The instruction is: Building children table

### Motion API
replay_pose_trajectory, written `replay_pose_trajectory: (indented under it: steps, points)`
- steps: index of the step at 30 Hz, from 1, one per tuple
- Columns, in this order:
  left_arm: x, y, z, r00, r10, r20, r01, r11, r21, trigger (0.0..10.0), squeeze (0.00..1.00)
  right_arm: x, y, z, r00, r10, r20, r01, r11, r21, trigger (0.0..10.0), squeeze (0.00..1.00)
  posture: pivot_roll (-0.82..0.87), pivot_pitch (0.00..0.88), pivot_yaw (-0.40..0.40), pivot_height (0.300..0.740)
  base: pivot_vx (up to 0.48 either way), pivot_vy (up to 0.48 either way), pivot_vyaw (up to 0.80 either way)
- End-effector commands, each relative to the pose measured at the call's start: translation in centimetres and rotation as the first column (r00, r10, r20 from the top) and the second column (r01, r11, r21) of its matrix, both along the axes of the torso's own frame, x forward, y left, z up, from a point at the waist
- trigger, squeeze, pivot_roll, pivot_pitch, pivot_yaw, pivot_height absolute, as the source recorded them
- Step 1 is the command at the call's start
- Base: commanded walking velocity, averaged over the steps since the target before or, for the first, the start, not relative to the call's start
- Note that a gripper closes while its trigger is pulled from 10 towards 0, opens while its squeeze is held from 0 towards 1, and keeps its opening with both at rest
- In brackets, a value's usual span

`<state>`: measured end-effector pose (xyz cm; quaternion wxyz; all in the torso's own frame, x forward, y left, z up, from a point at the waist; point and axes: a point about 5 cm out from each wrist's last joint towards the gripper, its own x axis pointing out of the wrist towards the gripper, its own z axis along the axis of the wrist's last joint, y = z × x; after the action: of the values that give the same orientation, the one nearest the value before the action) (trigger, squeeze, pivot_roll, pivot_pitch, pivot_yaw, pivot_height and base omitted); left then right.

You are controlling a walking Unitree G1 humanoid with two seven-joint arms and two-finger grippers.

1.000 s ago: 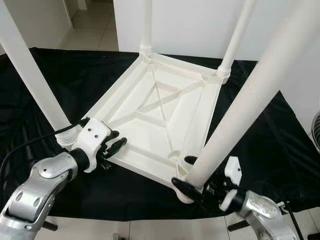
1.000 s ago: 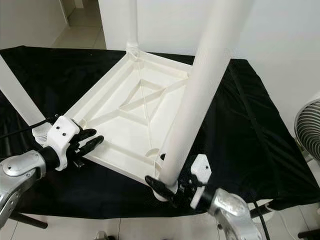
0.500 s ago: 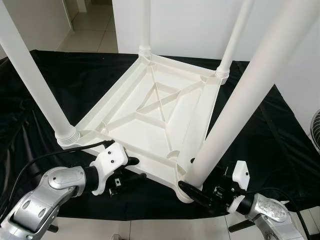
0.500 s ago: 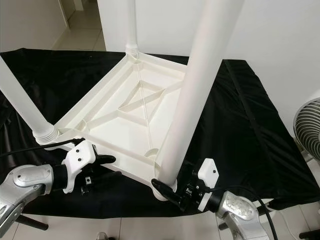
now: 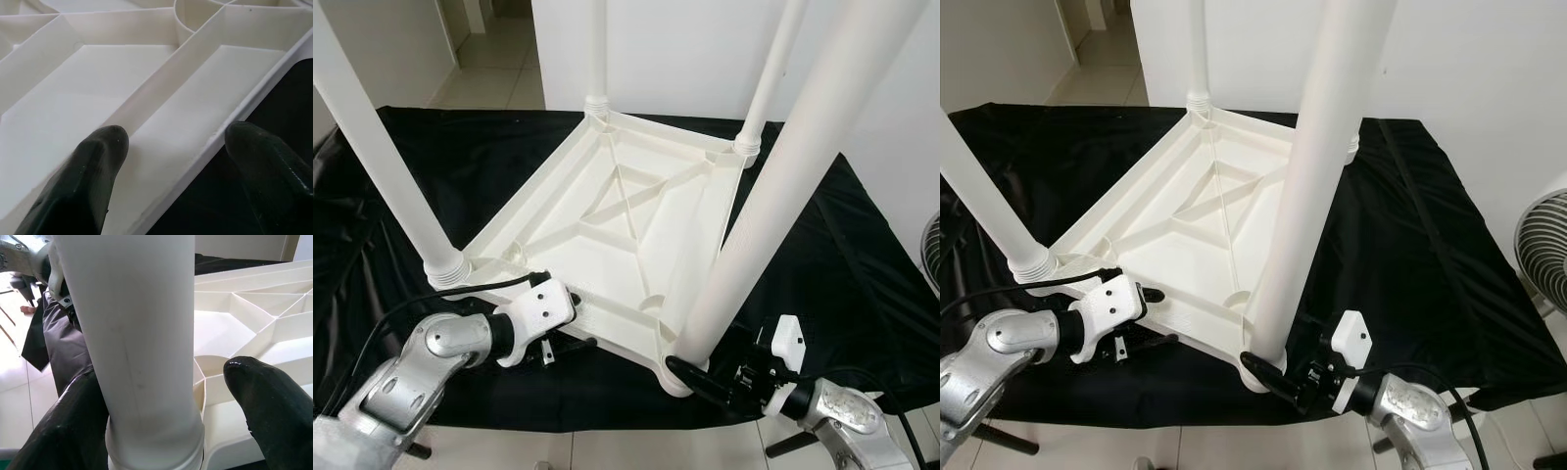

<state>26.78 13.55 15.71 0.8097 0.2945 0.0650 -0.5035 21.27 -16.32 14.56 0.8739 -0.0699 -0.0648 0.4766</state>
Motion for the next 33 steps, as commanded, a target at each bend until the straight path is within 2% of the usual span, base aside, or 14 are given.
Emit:
replay_pose_trajectory:
  steps: [1, 4, 8, 12, 13, 14, 15, 19, 33]
  points:
    - [0.5, 0.2, -0.7, 1.000, 0.019, -0.010, -0.018, 0.999, 0.029, 10.0, 0.00, 0.0, -0.6, 0.2, 1.000, -0.027, 0.015, 0.027, 1.000, -0.006, 10.0, 0.00, 0.01, 0.122, 0.040, 0.740, 0.000, 0.000, 0.00]
    - [0.8, 0.2, -1.0, 1.000, 0.019, -0.025, -0.018, 0.999, 0.035, 10.0, 0.00, -0.1, -0.7, 0.2, 0.999, -0.030, 0.017, 0.030, 1.000, -0.006, 10.0, 0.00, 0.01, 0.121, 0.042, 0.740, 0.000, 0.000, 0.00]
    - [1.0, 0.7, -2.0, 0.997, -0.034, -0.065, 0.041, 0.994, 0.105, 10.0, 0.00, -0.3, -0.8, 0.2, 0.999, -0.046, 0.018, 0.046, 0.999, -0.005, 10.0, 0.00, 0.00, 0.128, 0.058, 0.740, 0.000, 0.000, 0.00]
    - [1.0, 1.0, -2.1, 0.995, -0.038, -0.097, 0.049, 0.993, 0.109, 10.0, 0.00, -0.3, -0.8, 0.2, 0.998, -0.054, 0.018, 0.054, 0.999, -0.003, 10.0, 0.00, 0.00, 0.128, 0.058, 0.740, 0.000, 0.000, 0.00]
    - [1.0, 1.1, -1.9, 0.993, -0.045, -0.106, 0.056, 0.993, 0.102, 5.4, 0.00, -0.4, -0.8, 0.2, 0.998, -0.055, 0.018, 0.055, 0.998, -0.001, 10.0, 0.00, 0.01, 0.132, 0.064, 0.740, 0.000, 0.000, 0.00]
    - [1.0, 1.1, -1.9, 0.993, -0.045, -0.106, 0.056, 0.993, 0.102, 5.4, 0.00, -0.4, -0.8, 0.2, 0.998, -0.055, 0.018, 0.055, 0.998, -0.001, 10.0, 0.00, 0.01, 0.132, 0.064, 0.740, 0.000, 0.000, 0.00]
    - [0.9, 1.4, -1.9, 0.989, -0.057, -0.133, 0.070, 0.994, 0.090, 0.0, 0.00, -0.4, -0.8, 0.2, 0.998, -0.058, 0.018, 0.058, 0.998, 0.001, 10.0, 0.00, 0.01, 0.133, 0.066, 0.740, 0.000, 0.000, 0.00]
    - [0.5, 1.8, -2.1, 0.983, -0.064, -0.170, 0.079, 0.993, 0.084, 0.0, 0.00, -0.3, -0.8, 0.2, 0.998, -0.063, 0.022, 0.063, 0.998, 0.002, 10.0, 0.00, 0.01, 0.135, 0.071, 0.740, 0.000, 0.000, 0.00]
    - [-0.6, 3.0, -2.8, 0.978, -0.037, -0.208, 0.056, 0.995, 0.085, 0.0, 0.00, 0.1, -0.9, 0.4, 0.997, -0.072, 0.031, 0.072, 0.997, 0.004, 10.0, 0.00, 0.03, 0.138, 0.064, 0.740, 0.000, 0.000, 0.00]
